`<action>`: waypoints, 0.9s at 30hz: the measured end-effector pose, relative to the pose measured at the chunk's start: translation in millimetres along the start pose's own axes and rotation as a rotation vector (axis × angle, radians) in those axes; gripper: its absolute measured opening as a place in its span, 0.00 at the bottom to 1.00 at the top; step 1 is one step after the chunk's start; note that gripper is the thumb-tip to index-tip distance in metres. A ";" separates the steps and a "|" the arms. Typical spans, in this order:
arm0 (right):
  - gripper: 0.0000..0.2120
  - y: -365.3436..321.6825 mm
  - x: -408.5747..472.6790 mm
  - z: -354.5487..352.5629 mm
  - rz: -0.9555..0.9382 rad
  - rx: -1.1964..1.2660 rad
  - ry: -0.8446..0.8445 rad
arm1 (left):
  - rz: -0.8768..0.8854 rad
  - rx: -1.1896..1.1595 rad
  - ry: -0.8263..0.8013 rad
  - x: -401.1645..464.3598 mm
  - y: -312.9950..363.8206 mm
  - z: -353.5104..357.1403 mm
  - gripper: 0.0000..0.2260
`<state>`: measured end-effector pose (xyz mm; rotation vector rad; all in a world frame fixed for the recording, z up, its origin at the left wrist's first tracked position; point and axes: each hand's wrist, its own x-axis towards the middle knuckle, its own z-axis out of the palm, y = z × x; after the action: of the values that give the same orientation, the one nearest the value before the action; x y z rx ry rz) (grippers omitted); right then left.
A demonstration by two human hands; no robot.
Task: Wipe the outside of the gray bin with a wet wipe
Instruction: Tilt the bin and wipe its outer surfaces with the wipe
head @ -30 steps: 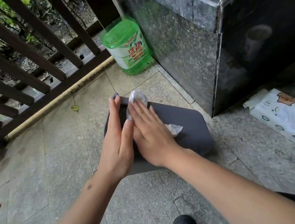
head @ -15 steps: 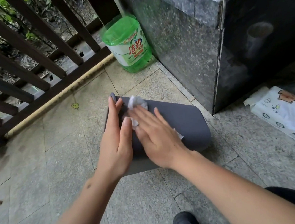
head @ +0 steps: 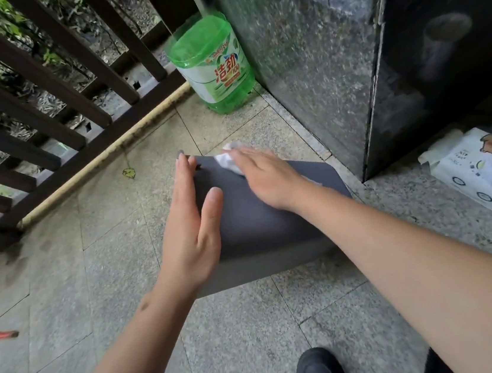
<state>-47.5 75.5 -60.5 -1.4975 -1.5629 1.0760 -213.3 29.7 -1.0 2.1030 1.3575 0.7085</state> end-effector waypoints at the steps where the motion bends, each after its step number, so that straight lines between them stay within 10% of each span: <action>1: 0.24 -10.1 6.6 2.2 -0.065 0.030 -0.030 | 0.031 0.015 -0.011 -1.4 0.1 0.5 0.34; 8: 0.22 2.9 15.9 4.1 -0.161 -0.060 -0.094 | 0.008 -0.057 0.002 -5.7 1.4 1.8 0.20; 27: 0.26 79.5 -85.1 8.9 0.698 0.059 0.527 | -0.006 -0.046 -0.043 10.2 21.5 10.9 0.25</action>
<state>-16.8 -11.5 -132.1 -2.1364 -0.6454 0.9474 -188.5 30.0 7.2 2.0652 1.3123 0.6821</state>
